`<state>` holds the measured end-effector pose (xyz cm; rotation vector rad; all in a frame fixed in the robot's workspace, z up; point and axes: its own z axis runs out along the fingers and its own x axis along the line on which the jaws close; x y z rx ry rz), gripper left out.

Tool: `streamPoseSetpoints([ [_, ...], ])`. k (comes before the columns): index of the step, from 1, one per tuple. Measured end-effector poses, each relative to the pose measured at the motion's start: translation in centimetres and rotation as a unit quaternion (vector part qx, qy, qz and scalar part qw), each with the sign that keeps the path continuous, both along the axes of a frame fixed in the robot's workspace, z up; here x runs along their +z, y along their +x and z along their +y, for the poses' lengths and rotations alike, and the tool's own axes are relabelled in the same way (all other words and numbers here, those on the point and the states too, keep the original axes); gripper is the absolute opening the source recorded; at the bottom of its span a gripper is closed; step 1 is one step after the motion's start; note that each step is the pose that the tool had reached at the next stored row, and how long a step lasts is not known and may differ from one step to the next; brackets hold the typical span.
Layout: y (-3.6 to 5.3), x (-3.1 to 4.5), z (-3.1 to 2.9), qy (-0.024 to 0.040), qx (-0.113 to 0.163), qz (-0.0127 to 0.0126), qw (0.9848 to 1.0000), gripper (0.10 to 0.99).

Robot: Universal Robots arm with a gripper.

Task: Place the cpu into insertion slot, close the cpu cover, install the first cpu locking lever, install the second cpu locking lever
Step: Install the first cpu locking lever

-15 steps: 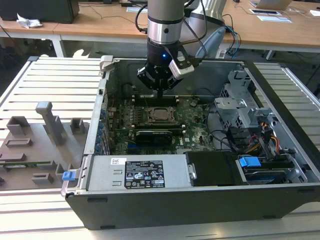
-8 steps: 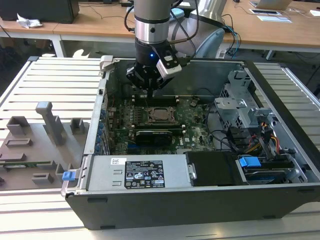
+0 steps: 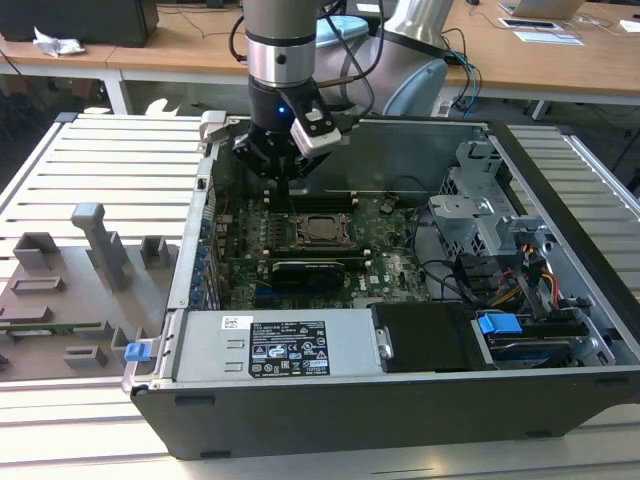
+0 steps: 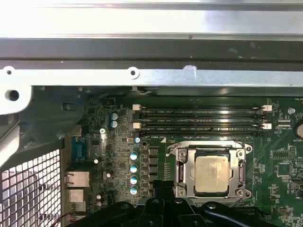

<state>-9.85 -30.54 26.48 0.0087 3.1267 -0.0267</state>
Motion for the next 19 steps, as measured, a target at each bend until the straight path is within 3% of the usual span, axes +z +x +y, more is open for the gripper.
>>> streamPoseSetpoints([
  [10,-1.12,0.00,0.16,0.0000,0.000,0.0000,1.0000,0.106],
  [15,-1.19,-0.02,1.29,0.0000,0.000,0.0000,1.0000,0.106],
  [19,-1.06,-0.07,2.87,0.0000,0.000,0.0000,1.0000,0.106],
])
